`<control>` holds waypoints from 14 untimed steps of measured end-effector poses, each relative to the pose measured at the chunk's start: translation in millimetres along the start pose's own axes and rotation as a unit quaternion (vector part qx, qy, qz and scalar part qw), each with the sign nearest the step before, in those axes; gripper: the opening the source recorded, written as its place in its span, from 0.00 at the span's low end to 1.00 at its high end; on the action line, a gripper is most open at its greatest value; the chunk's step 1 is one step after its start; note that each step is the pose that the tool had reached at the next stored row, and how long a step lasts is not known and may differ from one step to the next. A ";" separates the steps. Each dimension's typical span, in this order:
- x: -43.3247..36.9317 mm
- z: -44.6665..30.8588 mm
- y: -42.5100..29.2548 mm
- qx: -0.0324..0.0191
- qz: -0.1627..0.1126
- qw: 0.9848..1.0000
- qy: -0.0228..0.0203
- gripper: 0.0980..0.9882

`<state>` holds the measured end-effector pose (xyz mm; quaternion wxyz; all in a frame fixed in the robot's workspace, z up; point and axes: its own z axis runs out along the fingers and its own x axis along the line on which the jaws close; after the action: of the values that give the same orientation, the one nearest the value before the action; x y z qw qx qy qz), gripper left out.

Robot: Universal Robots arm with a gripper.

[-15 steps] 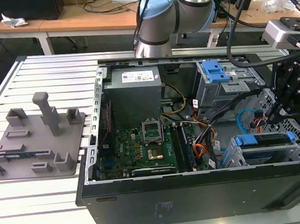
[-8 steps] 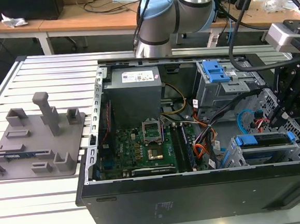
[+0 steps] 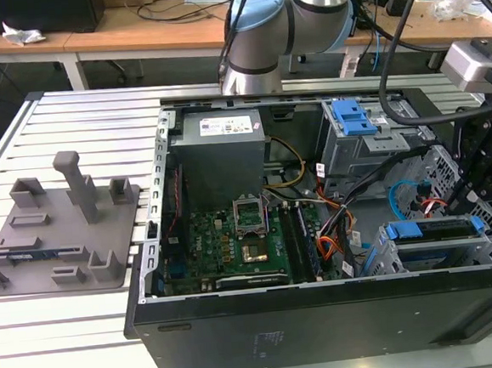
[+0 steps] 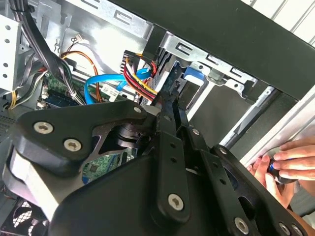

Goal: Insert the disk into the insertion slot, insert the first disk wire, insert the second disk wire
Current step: 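Insert the first disk wire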

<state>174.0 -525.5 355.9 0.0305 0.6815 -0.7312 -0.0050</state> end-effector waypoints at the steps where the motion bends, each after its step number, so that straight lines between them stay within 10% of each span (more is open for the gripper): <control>1: 0.0 0.0 0.0 0.000 0.000 1.000 0.000 0.07; 14: 0.4 1.5 1.1 0.005 0.000 1.000 0.000 0.07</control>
<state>172.8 -525.9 354.5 0.0268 0.6815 -0.7313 -0.0015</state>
